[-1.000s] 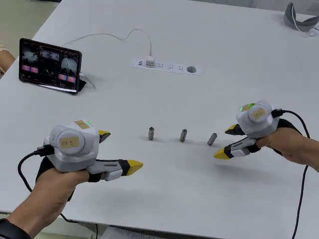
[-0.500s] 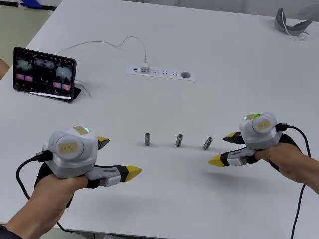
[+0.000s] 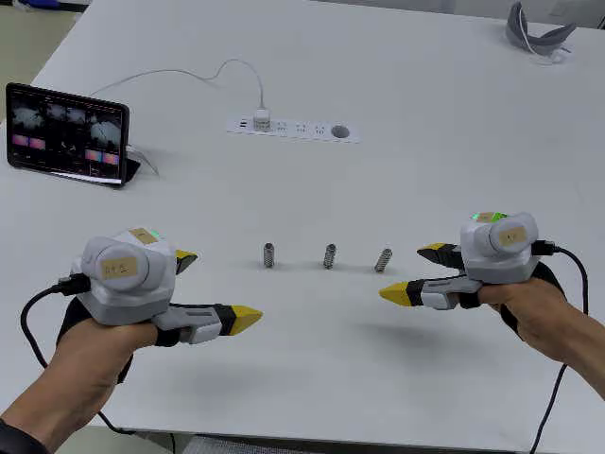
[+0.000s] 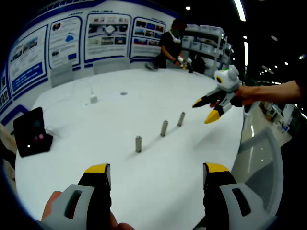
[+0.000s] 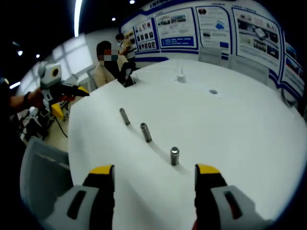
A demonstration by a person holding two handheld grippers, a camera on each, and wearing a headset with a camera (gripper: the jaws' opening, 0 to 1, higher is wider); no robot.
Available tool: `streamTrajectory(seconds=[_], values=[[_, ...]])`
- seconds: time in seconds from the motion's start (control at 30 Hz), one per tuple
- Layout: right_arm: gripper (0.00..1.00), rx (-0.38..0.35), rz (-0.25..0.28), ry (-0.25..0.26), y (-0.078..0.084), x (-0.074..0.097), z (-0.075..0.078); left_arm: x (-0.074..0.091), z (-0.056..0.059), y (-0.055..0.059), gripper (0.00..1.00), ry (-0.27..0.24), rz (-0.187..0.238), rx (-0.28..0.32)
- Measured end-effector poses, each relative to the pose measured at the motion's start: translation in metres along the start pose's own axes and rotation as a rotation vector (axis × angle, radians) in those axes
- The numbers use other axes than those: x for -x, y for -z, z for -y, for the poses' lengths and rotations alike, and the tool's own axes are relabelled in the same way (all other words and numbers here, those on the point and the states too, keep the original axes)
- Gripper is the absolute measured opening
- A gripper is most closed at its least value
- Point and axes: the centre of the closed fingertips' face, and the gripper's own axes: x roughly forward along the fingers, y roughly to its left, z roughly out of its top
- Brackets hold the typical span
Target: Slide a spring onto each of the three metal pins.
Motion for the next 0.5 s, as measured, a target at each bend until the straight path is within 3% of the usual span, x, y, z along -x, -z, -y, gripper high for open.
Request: streamTrajectory(seconds=[0.07, 0.5], values=[[0.71, -0.025, 0.029, 0.008, -0.002, 0.005, -0.002, -0.001, -0.001, 0.000, 0.82, -0.002, -0.007, 0.001], [0.75, -0.053, 0.056, 0.025, 0.003, 0.020, -0.022, -0.005, 0.009, -0.007, 0.84, 0.022, -0.004, -0.004]])
